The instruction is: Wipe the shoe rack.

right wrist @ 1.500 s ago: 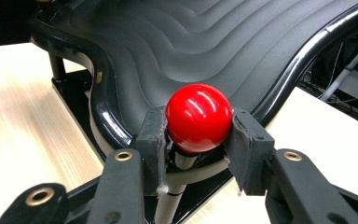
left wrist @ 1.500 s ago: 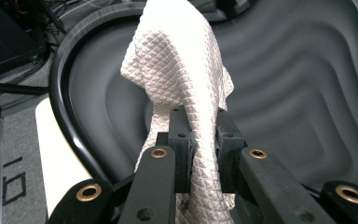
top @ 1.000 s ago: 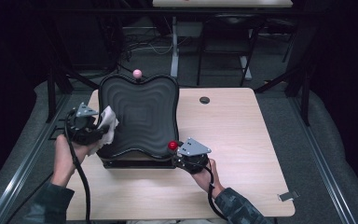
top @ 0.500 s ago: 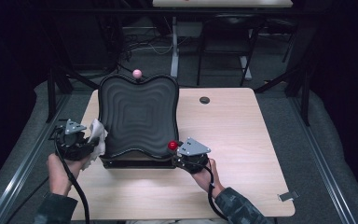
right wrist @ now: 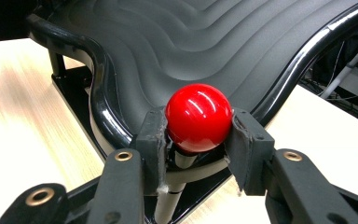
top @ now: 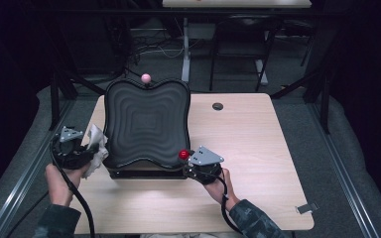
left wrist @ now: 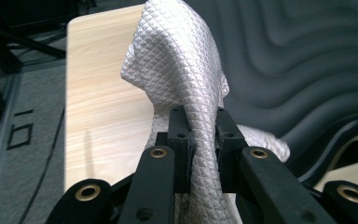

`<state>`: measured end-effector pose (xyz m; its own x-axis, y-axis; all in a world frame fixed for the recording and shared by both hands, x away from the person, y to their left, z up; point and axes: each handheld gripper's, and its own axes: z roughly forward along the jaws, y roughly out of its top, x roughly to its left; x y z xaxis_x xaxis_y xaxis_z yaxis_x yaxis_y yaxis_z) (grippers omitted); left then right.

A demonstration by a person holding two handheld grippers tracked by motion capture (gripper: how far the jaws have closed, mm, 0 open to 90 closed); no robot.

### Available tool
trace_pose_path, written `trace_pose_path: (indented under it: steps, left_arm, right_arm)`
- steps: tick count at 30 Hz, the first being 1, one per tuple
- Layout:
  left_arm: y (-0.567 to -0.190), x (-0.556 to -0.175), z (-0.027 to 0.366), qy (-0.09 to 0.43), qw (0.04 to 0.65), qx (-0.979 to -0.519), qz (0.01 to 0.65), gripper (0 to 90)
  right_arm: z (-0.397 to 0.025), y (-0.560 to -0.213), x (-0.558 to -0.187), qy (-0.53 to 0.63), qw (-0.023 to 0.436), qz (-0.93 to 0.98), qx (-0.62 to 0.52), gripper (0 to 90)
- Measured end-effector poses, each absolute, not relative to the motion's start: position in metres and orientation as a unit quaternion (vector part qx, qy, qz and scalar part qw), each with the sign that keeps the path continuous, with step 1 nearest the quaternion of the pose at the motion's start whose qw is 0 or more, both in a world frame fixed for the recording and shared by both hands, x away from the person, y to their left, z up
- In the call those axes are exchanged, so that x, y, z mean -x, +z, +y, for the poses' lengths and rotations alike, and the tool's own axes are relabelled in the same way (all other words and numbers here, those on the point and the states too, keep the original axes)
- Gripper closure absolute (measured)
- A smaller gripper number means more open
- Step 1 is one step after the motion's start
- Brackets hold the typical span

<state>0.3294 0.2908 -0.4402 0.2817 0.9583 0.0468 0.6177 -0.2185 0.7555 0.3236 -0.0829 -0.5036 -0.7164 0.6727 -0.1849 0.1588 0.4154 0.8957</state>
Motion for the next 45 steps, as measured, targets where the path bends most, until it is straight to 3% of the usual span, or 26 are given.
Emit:
trace_pose_path:
  steps: [5, 15, 23, 38, 45]
  left_arm:
    - [-0.451, -0.332, 0.300, 0.251, 0.300, -0.736, 0.553, 80.8]
    - [-0.432, -0.319, 0.290, 0.231, 0.374, -0.731, 0.522, 80.5]
    - [-0.439, -0.318, 0.273, 0.255, 0.344, -0.750, 0.504, 80.3]
    - [-0.441, -0.317, 0.289, 0.278, 0.322, -0.737, 0.525, 80.4]
    - [-0.464, -0.318, 0.307, 0.250, 0.304, -0.735, 0.552, 80.5]
  right_arm:
    - [-0.083, -0.504, -0.324, 0.474, 0.271, 0.796, -0.262, 60.2]
    - [-0.083, -0.503, -0.325, 0.474, 0.270, 0.797, -0.261, 60.2]
    - [-0.083, -0.503, -0.325, 0.473, 0.268, 0.798, -0.261, 60.2]
    - [-0.084, -0.501, -0.326, 0.470, 0.265, 0.802, -0.259, 60.2]
    - [-0.084, -0.501, -0.326, 0.466, 0.262, 0.804, -0.260, 60.2]
